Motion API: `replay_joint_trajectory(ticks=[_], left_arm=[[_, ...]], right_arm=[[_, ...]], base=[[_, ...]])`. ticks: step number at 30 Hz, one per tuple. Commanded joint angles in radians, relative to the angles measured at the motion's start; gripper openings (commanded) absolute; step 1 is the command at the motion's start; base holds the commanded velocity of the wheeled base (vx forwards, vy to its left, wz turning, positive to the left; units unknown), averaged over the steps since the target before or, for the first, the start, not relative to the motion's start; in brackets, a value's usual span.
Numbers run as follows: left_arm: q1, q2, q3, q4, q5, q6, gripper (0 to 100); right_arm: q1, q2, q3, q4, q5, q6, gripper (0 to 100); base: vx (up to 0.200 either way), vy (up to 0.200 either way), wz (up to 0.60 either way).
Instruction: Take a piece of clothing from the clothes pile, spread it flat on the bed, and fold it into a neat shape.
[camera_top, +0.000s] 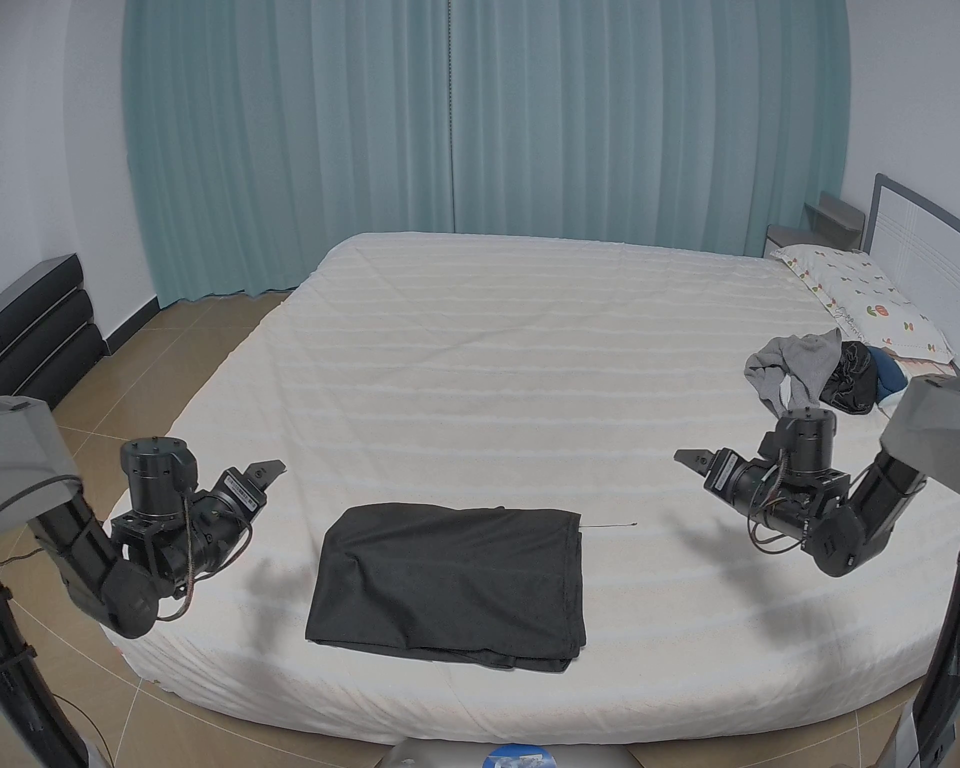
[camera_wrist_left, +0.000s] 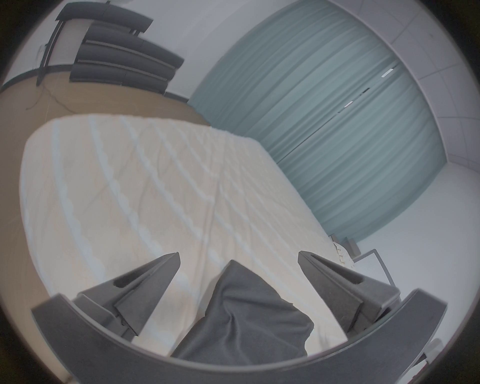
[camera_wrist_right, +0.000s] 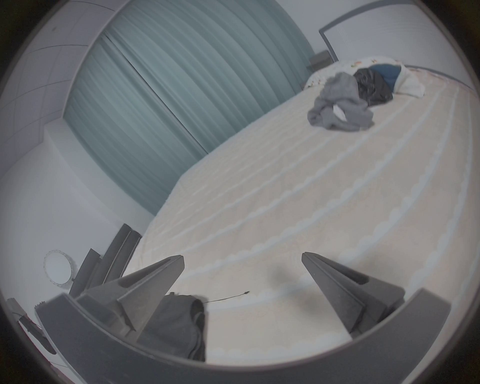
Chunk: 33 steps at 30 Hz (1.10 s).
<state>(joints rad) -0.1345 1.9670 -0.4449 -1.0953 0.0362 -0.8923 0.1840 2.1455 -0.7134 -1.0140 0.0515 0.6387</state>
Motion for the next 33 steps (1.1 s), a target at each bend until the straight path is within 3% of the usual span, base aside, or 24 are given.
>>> replay_joint_trajectory(ticks=[1,5,16,21,27,28,30,33], left_arm=[[0.016,-0.247,0.095,-0.003,0.024,0.098,100],[0.019,-0.459,0.152,0.006,0.060,0.174,100],[0.036,-0.797,0.273,0.015,0.100,0.414,100],[0.072,-0.994,0.321,0.111,0.100,0.513,100],[0.070,-1.286,0.311,0.407,0.099,0.527,100],[0.070,-1.286,0.311,0.407,0.099,0.527,100],[0.070,-1.444,0.291,0.575,0.096,0.582,100],[0.070,-1.600,0.268,0.719,0.094,0.647,100]], right_arm=[[-0.001,-0.283,0.183,-0.052,-0.015,-0.045,100],[-0.001,-0.558,0.361,-0.077,-0.015,-0.123,100],[-0.031,-1.001,0.555,0.034,-0.013,-0.287,100],[-0.031,-1.265,0.585,0.255,0.007,-0.358,100],[-0.028,-1.616,0.603,0.647,0.074,-0.367,100],[-0.028,-1.616,0.603,0.647,0.074,-0.367,100],[-0.023,-1.754,0.578,0.825,0.076,-0.399,100],[-0.025,-1.860,0.568,0.933,0.076,-0.432,100]], base=[[0.000,0.000,0.00],[0.000,0.000,0.00],[0.000,0.000,0.00],[0.000,0.000,0.00],[0.000,0.000,0.00],[0.000,0.000,0.00],[0.000,0.000,0.00],[0.000,0.000,0.00]])
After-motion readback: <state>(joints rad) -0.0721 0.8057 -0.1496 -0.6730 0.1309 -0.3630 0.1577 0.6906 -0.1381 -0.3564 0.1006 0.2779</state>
